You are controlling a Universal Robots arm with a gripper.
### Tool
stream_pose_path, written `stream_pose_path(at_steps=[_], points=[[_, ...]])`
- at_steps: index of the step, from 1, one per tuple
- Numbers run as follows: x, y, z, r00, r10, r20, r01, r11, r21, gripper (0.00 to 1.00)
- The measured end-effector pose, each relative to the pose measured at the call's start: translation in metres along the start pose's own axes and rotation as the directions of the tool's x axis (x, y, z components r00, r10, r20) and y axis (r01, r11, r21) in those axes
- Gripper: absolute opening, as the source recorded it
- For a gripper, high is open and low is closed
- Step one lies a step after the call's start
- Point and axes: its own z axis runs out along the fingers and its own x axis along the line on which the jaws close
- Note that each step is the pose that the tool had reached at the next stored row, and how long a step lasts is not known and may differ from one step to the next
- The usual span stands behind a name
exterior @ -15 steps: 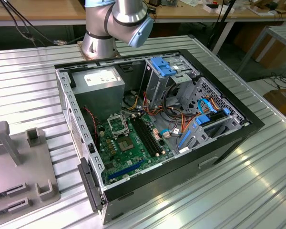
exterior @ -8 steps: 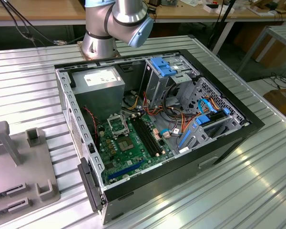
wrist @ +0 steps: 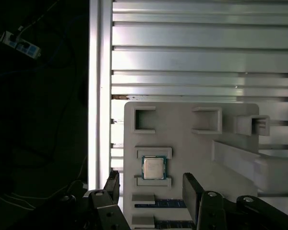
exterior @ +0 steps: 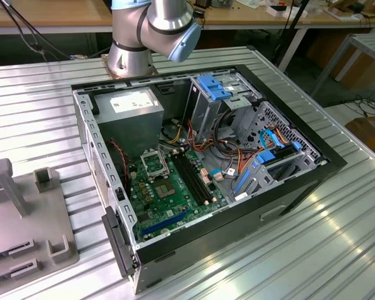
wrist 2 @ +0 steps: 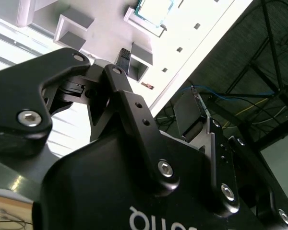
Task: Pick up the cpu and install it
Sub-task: 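Pick up the cpu and move it towards the insertion slot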
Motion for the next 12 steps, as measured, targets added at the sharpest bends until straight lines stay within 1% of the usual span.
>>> stream_pose_path(at_steps=[5, 12], points=[[0.0000, -0.0001, 0.0024, 1.0000, 0.000, 0.0000, 0.000, 1.0000, 0.0000, 0.64], [0.0000, -0.0001, 0.0030, 1.0000, 0.000, 0.0000, 0.000, 1.0000, 0.0015, 0.64]])
